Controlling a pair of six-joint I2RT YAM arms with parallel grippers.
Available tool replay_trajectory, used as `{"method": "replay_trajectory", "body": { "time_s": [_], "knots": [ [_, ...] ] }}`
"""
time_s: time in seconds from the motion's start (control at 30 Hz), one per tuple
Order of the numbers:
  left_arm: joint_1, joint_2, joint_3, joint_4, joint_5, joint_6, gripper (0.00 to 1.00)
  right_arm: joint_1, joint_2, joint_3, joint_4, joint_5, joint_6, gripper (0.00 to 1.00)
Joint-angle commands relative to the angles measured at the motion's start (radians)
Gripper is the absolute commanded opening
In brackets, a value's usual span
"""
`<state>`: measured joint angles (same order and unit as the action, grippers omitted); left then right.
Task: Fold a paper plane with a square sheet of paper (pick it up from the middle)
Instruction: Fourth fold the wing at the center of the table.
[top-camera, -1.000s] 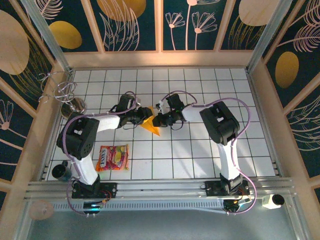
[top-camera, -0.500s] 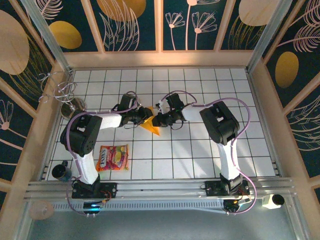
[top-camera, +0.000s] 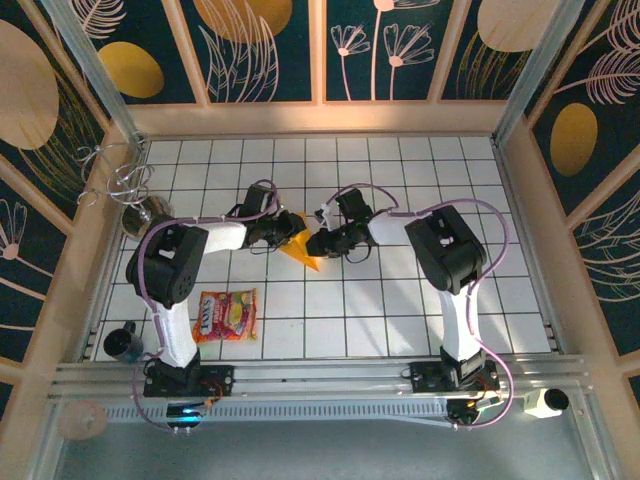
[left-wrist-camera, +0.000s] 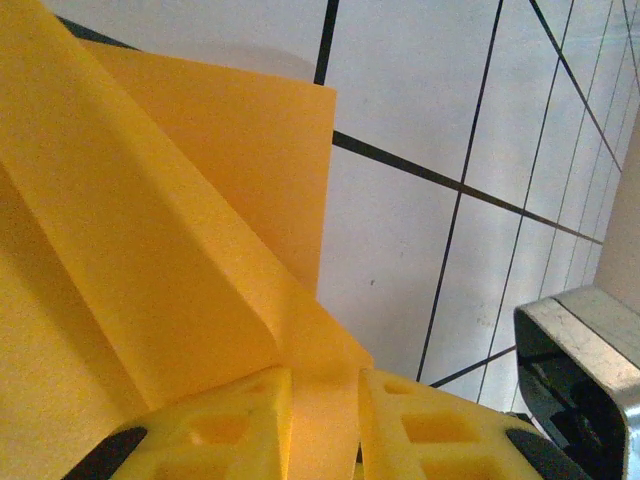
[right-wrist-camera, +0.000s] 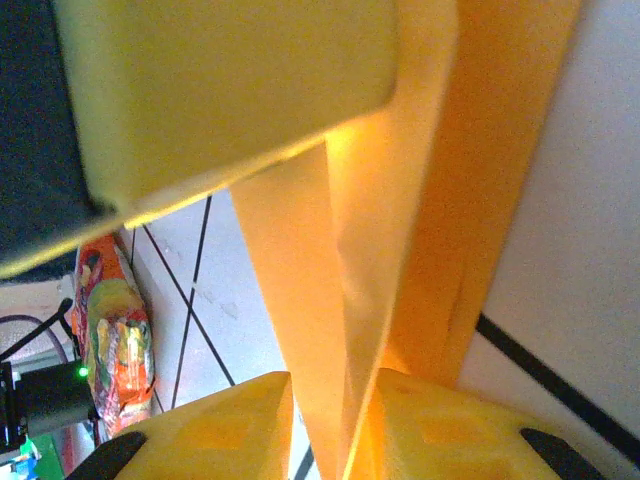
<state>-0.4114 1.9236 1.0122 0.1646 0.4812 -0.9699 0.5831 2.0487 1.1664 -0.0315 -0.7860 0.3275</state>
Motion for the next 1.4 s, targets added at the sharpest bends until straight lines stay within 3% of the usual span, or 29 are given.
{"method": "replay_trajectory", "body": {
  "time_s": [0.0, 0.53, 0.97, 1.17, 1.37],
  "knots": [
    [0.004, 0.01, 0.023, -0.028, -0.014, 0.019, 0.24, -0.011, -0.056, -0.032, -0.029, 0.007, 0.012, 0.26],
    [0.003, 0.011, 0.028, -0.047, -0.028, 0.022, 0.24, -0.001, -0.033, -0.059, -0.067, 0.027, -0.04, 0.24],
    [0.005, 0.004, 0.017, -0.046, -0.02, 0.025, 0.24, -0.002, -0.01, -0.056, -0.07, 0.036, -0.04, 0.13],
    [0.005, 0.005, 0.017, -0.054, -0.029, 0.027, 0.24, -0.001, -0.07, -0.052, -0.08, 0.022, -0.044, 0.19],
    [0.005, 0.008, 0.02, -0.06, -0.033, 0.029, 0.24, 0.005, -0.075, -0.062, -0.122, 0.042, -0.073, 0.19]
  ]
}}
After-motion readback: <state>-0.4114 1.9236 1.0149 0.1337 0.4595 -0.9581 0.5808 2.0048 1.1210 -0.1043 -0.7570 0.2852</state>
